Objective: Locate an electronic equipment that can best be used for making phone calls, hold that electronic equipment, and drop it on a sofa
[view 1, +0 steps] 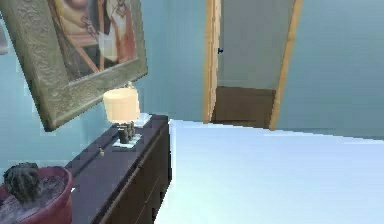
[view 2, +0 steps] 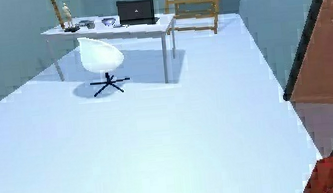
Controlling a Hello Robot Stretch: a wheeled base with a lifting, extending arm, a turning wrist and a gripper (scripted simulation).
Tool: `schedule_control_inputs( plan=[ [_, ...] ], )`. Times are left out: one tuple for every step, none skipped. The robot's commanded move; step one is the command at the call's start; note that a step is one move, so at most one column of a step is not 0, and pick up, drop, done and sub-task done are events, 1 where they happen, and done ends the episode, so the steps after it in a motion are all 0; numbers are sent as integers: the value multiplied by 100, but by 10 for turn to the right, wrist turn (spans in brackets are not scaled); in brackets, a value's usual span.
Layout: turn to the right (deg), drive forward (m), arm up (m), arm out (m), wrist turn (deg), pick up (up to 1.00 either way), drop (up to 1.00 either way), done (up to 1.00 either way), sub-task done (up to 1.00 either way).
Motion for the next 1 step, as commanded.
schedule_control_inputs(
  plan=[
    [0,100,0,0,0,0,0,0,0]
  ],
)
